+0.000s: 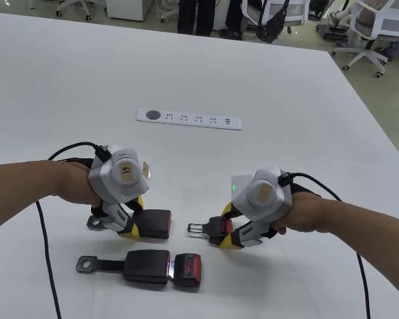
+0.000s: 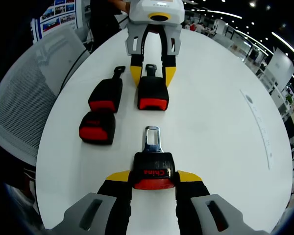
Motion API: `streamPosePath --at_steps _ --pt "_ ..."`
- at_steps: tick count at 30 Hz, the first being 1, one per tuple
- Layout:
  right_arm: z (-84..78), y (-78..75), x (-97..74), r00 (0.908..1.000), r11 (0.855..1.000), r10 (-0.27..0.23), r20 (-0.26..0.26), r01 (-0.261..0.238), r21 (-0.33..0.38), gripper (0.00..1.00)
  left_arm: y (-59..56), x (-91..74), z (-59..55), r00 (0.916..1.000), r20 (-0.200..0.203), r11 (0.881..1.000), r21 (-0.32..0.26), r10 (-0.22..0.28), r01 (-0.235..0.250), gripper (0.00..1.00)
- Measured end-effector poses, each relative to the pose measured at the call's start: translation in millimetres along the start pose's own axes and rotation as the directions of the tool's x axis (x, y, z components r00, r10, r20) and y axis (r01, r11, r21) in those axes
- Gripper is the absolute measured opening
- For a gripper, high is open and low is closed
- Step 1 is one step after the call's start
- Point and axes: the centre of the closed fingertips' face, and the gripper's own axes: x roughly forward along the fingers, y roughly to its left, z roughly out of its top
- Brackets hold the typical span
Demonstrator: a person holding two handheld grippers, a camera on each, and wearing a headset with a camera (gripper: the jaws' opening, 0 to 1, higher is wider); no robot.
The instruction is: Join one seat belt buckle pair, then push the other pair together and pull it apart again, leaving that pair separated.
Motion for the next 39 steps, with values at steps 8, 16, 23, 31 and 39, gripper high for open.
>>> streamPosePath --at_steps 8,16,23,31,39 --pt "6.9 -1.5 2.4 1.0 1.0 0.0 0.009 0.0 -0.004 0.31 2.4 1.4 -4.0 0.9999 -0.017 1.0 0.003 -0.002 0.002 0.31" --pt "11.5 -2.2 6.8 0.9998 1.0 -0.002 0.019 0.002 -0.001 0.31 2.0 1.0 -4.0 0.9999 -0.016 1.0 -0.003 -0.005 0.005 0.31" --pt "19.8 -1.5 9.4 0.9996 1.0 0.0 0.028 0.0 -0.002 0.31 1.8 0.7 -3.7 0.9998 -0.016 1.0 -0.001 -0.008 0.008 0.31" --pt "27.6 -0.2 11.9 0.9993 1.0 0.003 0.037 -0.002 -0.004 0.31 0.9 0.2 -3.7 0.9997 -0.02 1.0 0.0 -0.011 0.011 0.31" --pt "33.5 -0.5 18.2 0.9989 1.0 0.006 0.047 -0.006 -0.003 0.31 1.7 1.3 -5.1 0.9997 -0.02 1.0 -0.003 -0.013 0.013 0.31"
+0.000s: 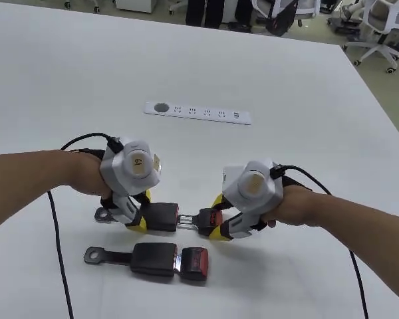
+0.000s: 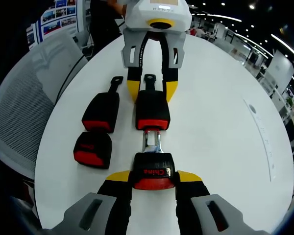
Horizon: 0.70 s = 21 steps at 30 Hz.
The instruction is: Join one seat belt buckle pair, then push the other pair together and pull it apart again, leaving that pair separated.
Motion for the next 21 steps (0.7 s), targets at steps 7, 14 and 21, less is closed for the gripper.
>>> streamPosePath --at_steps 7,14,21 --pt "5.0 -0.3 5.1 1.0 1.0 0.003 0.008 -0.003 -0.004 0.31 0.0 0.2 0.4 1.0 0.002 1.0 -0.002 0.0 0.0 0.31" --pt "14.2 2.2 8.0 0.9999 1.0 -0.005 0.012 0.005 -0.015 0.31 -1.8 -0.7 2.3 1.0 0.003 1.0 0.0 0.001 -0.001 0.31" --pt "12.3 1.4 7.7 0.9999 1.0 -0.006 0.012 0.006 -0.009 0.3 -1.3 0.0 1.8 1.0 0.002 1.0 0.007 0.004 -0.004 0.31"
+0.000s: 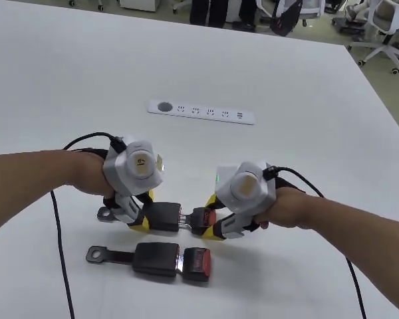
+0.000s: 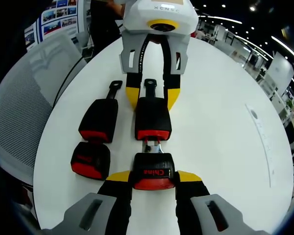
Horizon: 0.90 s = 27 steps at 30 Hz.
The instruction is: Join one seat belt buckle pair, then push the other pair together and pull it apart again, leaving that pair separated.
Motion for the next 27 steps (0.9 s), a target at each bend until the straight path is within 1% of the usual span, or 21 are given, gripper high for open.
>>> streamPosePath --at_steps 3,6,9,13,14,15,16,18,20,23,24,27 --pt "-0.5 -1.0 1.6 1.0 1.0 0.0 -0.001 0.0 -0.003 0.3 0.2 0.3 -0.3 1.0 -0.001 1.0 0.001 0.002 -0.002 0.31" --pt "1.5 1.3 -0.4 1.0 1.0 -0.004 -0.002 0.004 0.002 0.3 0.5 0.6 -0.4 1.0 -0.001 1.0 0.0 0.001 -0.001 0.31" --pt "-0.2 -0.6 2.1 1.0 1.0 -0.005 -0.003 0.005 0.003 0.3 0.6 0.6 0.0 1.0 -0.006 1.0 0.002 0.0 0.0 0.31" --pt "3.4 2.1 -1.1 1.0 1.0 -0.001 -0.003 0.001 0.006 0.29 -0.3 0.4 0.5 1.0 -0.005 1.0 0.001 0.0 0.0 0.31" --pt "4.5 2.6 -1.6 1.0 1.0 0.0 -0.002 0.0 0.017 0.29 -0.4 0.3 0.6 1.0 -0.004 1.0 -0.004 0.0 0.0 0.31" --pt "4.9 2.6 -1.5 1.0 1.0 0.0 -0.004 0.0 0.016 0.29 -0.4 0.3 0.7 1.0 -0.003 1.0 -0.004 -0.001 0.001 0.31" --pt "2.5 0.5 3.0 1.0 1.0 0.0 -0.006 0.0 0.013 0.29 -0.2 0.4 0.6 1.0 -0.003 1.0 -0.005 -0.002 0.002 0.31" --pt "4.9 2.4 -0.2 1.0 1.0 0.0 -0.009 0.0 0.012 0.29 0.0 0.5 0.3 1.0 -0.007 1.0 0.0 -0.003 0.003 0.31" --pt "2.8 -0.5 3.5 1.0 1.0 0.001 -0.01 -0.001 0.01 0.29 -0.1 0.4 0.3 0.9999 -0.01 1.0 0.003 -0.004 0.005 0.31" --pt "5.5 1.8 -0.6 0.9999 1.0 0.003 -0.014 -0.003 0.008 0.29 0.8 0.9 -0.2 0.9999 -0.012 1.0 0.006 -0.006 0.006 0.31" --pt "2.6 0.3 1.5 0.9999 1.0 0.004 -0.016 -0.004 0.01 0.29 0.9 0.8 -0.3 0.9999 -0.012 1.0 0.006 -0.007 0.007 0.31" --pt "3.7 -0.5 2.9 0.9998 1.0 0.006 -0.021 -0.006 0.007 0.28 0.2 0.4 -0.1 0.9999 -0.014 1.0 0.007 -0.009 0.009 0.3"
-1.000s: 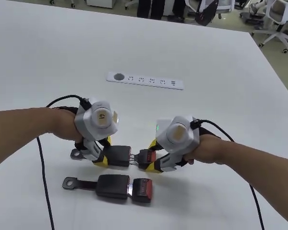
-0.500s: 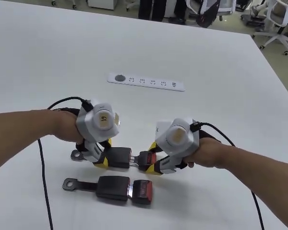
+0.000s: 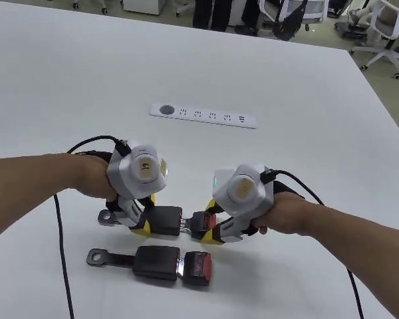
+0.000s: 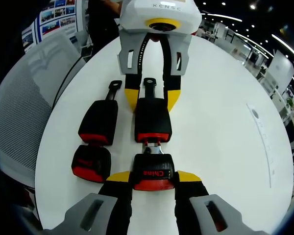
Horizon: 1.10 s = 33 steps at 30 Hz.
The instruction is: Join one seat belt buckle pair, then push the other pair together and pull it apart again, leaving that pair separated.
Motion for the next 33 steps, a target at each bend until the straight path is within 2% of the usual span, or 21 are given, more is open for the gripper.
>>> streamPosePath --at_steps 8,11,14,18,23,33 --pt "2.5 1.8 -0.6 0.9999 1.0 0.007 -0.011 -0.007 -0.001 0.28 -0.8 -0.3 0.0 1.0 0.003 1.0 0.001 -0.003 0.003 0.3" --pt "6.4 3.9 4.2 0.9999 1.0 0.011 0.006 -0.011 0.01 0.28 -0.5 -0.1 0.5 1.0 0.004 1.0 0.006 -0.003 0.003 0.3" --pt "9.9 2.2 5.8 0.9999 1.0 0.005 -0.012 -0.005 -0.006 0.28 0.0 0.5 -0.1 1.0 0.002 1.0 0.008 -0.001 0.001 0.3" --pt "7.7 1.5 5.7 0.9999 1.0 0.002 -0.016 -0.002 -0.001 0.28 -0.2 0.3 0.0 1.0 0.004 1.0 0.007 0.0 0.0 0.3" --pt "12.5 4.6 1.6 0.9998 1.0 -0.001 -0.02 0.001 -0.001 0.28 -0.3 1.0 0.3 1.0 -0.008 1.0 0.018 -0.006 0.006 0.3" --pt "10.4 2.1 6.4 0.9997 1.0 -0.005 -0.026 0.005 0.001 0.28 -0.6 1.4 0.3 1.0 -0.006 1.0 0.029 -0.001 0.001 0.29"
